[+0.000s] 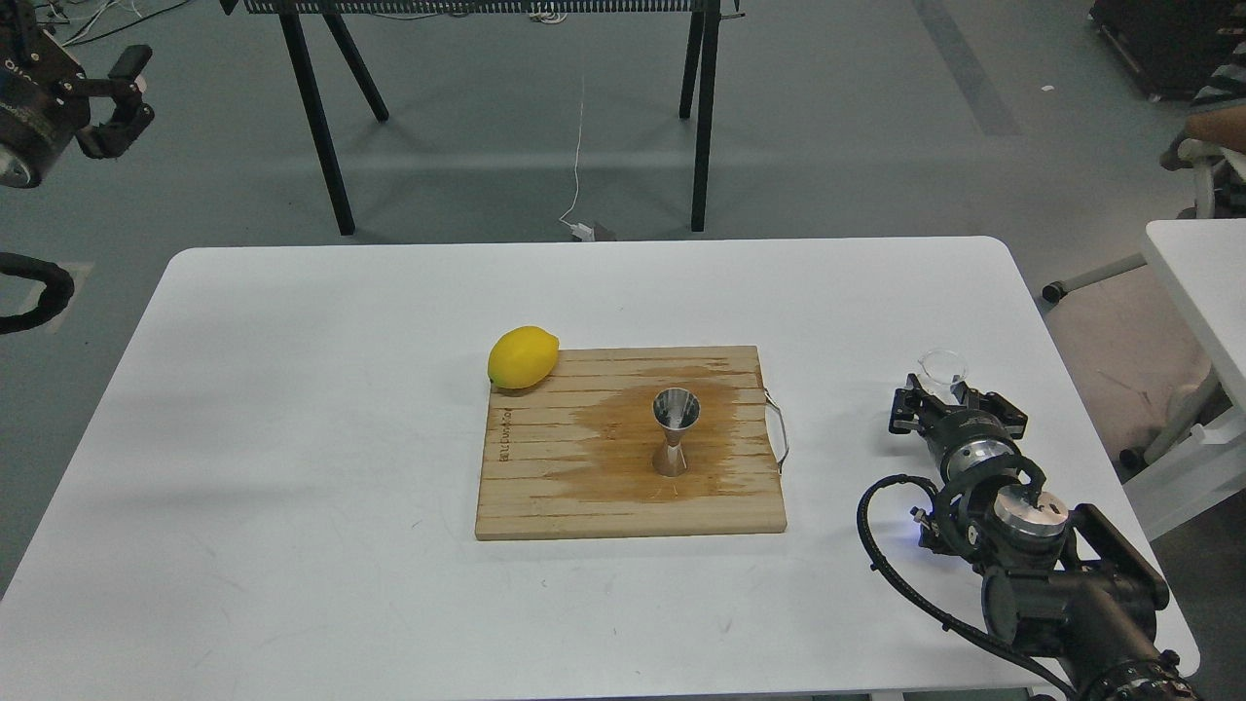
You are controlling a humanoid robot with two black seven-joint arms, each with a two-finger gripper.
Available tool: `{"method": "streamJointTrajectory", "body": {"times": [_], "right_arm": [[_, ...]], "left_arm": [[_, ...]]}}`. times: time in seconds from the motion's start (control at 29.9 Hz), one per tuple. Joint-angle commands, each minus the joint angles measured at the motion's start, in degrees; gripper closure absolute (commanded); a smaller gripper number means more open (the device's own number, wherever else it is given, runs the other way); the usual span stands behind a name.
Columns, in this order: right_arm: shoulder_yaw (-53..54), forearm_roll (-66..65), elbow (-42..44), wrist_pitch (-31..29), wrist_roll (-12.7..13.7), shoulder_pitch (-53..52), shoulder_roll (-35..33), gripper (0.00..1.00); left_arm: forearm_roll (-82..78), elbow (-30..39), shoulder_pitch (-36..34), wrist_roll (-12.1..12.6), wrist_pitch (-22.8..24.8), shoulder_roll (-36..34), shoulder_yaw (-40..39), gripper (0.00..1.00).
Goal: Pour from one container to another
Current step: 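Bring the glass cup back and set it down near the right arm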
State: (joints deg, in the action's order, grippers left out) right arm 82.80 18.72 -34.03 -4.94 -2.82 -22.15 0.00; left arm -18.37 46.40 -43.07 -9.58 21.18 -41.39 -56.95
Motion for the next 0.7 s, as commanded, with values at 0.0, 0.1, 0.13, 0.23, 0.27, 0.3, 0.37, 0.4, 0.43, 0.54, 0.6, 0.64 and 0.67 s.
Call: {"method": "streamJointTrajectory", "body": {"times": [0.0, 0.1, 0.13, 0.23, 0.27, 0.3, 0.37, 0.4, 0.43, 0.54, 0.6, 0.64, 0.67], "right_arm": [[-0.1, 0.0, -0.1, -0.2, 0.0, 0.1, -0.1, 0.02], [-0.9, -0.1, -0.1, -0.1, -0.1, 0.1, -0.1, 0.19], [-1.2, -0.1, 0.0, 0.0, -0.3, 0.0, -0.2, 0.36], [-2.2, -0.2, -0.1, 0.5, -0.8, 0.0, -0.3, 0.52], [-2.5, -0.2, -0.2, 0.8, -1.0, 0.0, -0.3, 0.56], [-2.6, -0.2, -0.3, 0.6, -1.0, 0.1, -0.4, 0.67], [-2.6, -0.2, -0.6, 0.0, -1.0, 0.2, -0.4, 0.84], [-2.5, -0.2, -0.9, 0.1, -0.7, 0.4, -0.4, 0.76], [-2.5, -0.2, -1.0, 0.4, -0.6, 0.4, -0.4, 0.58], [-1.6, 0.0, -1.3, 0.5, -0.5, 0.6, -0.4, 0.01], [-1.6, -0.1, -1.9, 0.4, -0.6, 0.9, -0.4, 0.00], [-1.6, -0.1, -2.1, 0.5, -0.6, 0.9, -0.4, 0.00], [-1.6, -0.1, -2.3, 0.5, -0.6, 0.9, -0.4, 0.00]], "left_arm": [[0.0, 0.0, 0.0, 0.0, 0.0, 0.0, 0.0, 0.01], [0.0, 0.0, 0.0, -0.1, 0.0, 0.0, 0.0, 0.01], [0.0, 0.0, 0.0, -0.1, 0.0, 0.0, 0.0, 0.01], [0.0, 0.0, 0.0, -0.1, 0.0, 0.0, 0.0, 0.01], [0.0, 0.0, 0.0, 0.0, 0.0, 0.0, 0.0, 0.01], [0.0, 0.0, 0.0, 0.0, 0.0, 0.0, 0.0, 0.01], [0.0, 0.0, 0.0, 0.0, 0.0, 0.0, 0.0, 0.01], [0.0, 0.0, 0.0, 0.0, 0.0, 0.1, 0.0, 0.01], [0.0, 0.0, 0.0, 0.0, 0.0, 0.1, 0.0, 0.01], [0.0, 0.0, 0.0, 0.0, 0.0, 0.1, 0.0, 0.01], [0.0, 0.0, 0.0, 0.0, 0.0, 0.1, 0.0, 0.01], [0.0, 0.0, 0.0, 0.0, 0.0, 0.1, 0.0, 0.01], [0.0, 0.0, 0.0, 0.0, 0.0, 0.0, 0.0, 0.01]]}}
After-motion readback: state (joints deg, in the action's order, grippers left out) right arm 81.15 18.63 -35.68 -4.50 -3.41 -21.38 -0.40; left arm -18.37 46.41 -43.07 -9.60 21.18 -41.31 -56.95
